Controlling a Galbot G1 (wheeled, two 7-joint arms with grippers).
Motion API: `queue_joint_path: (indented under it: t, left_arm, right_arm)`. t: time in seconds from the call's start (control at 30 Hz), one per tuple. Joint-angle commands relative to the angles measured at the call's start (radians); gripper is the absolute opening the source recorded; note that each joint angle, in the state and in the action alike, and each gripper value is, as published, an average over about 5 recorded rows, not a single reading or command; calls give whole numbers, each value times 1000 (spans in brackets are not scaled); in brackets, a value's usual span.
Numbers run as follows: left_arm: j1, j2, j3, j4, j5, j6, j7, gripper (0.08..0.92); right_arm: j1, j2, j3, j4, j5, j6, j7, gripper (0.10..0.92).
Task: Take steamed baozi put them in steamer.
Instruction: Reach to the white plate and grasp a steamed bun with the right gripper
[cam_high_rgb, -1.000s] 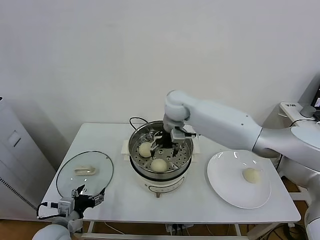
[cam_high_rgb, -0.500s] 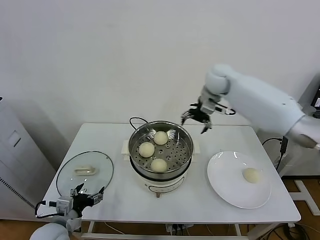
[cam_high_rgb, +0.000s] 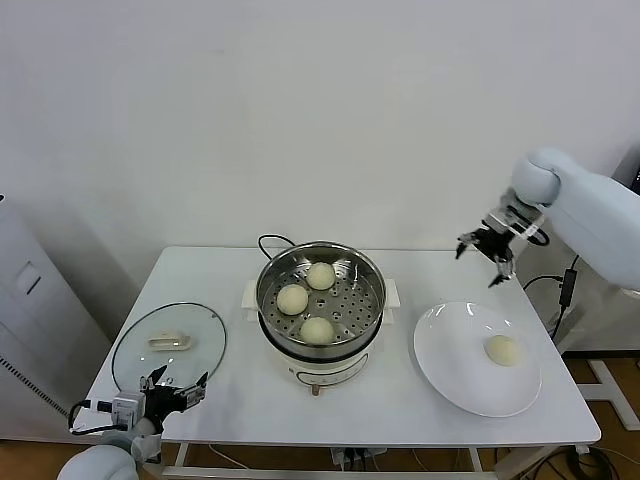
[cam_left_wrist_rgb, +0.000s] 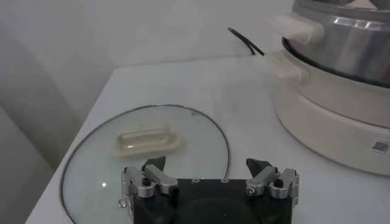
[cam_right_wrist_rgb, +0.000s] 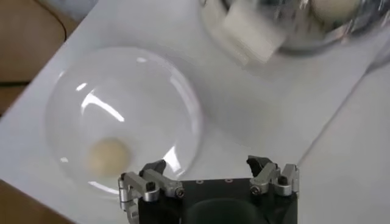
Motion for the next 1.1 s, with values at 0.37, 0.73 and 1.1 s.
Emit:
queue_joint_path:
  t: [0.37, 0.73, 1.1]
  left_arm:
    - [-7, 1, 2, 5, -3, 3, -1, 823]
    - [-9, 2, 6, 8, -4, 3, 0, 823]
    - [-10, -2, 11, 11, -3, 1, 1, 823]
  right_arm:
    - [-309, -48, 242, -136, -111, -56, 52, 823]
    - [-404, -47, 314, -141, -159, -67, 83, 823]
    - [-441, -15, 348, -168, -191, -65, 140, 823]
